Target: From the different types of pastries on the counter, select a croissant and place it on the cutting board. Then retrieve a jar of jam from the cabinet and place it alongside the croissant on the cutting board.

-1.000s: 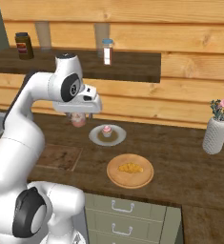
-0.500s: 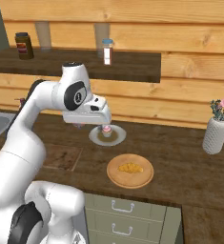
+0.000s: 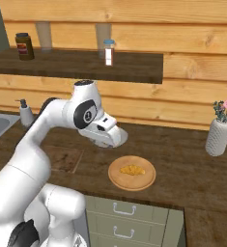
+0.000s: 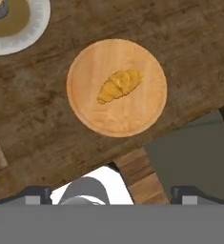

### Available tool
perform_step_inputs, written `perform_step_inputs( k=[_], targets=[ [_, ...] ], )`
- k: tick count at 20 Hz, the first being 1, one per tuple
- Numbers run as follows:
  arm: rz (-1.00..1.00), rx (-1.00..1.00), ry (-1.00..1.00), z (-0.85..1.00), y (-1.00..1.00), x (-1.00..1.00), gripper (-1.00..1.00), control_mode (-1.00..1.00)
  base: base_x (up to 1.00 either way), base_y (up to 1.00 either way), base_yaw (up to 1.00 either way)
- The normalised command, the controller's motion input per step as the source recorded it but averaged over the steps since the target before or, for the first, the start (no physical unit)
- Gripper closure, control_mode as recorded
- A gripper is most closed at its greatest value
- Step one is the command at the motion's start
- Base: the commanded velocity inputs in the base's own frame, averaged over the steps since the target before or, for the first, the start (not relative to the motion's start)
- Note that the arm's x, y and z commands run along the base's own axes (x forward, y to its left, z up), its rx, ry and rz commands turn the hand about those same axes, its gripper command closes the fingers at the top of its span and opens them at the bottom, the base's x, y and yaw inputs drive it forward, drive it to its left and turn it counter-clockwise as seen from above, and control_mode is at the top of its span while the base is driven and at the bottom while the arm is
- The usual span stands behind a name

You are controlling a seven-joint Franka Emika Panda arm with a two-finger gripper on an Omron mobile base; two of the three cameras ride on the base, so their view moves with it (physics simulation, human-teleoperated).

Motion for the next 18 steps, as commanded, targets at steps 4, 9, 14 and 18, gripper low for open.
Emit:
perform_step_inputs(
  k=[4,9,14,18],
  targets=[
    [-0.41,0.00,0.00,-0.38,-0.41,0.37,-1.00,-1.00,0.00,0.00,0.00],
    [-0.35,0.05,0.00,-0.19,-0.49,0.41,-1.00,-1.00,0.00,0.00,0.00],
    [-0.31,0.14,0.00,-0.08,-0.40,0.28,-1.00,-1.00,0.00,0.00,0.00],
    [-0.27,0.14,0.00,-0.24,-0.08,0.00,-1.00,-1.00,0.00,0.00,0.00]
  ],
)
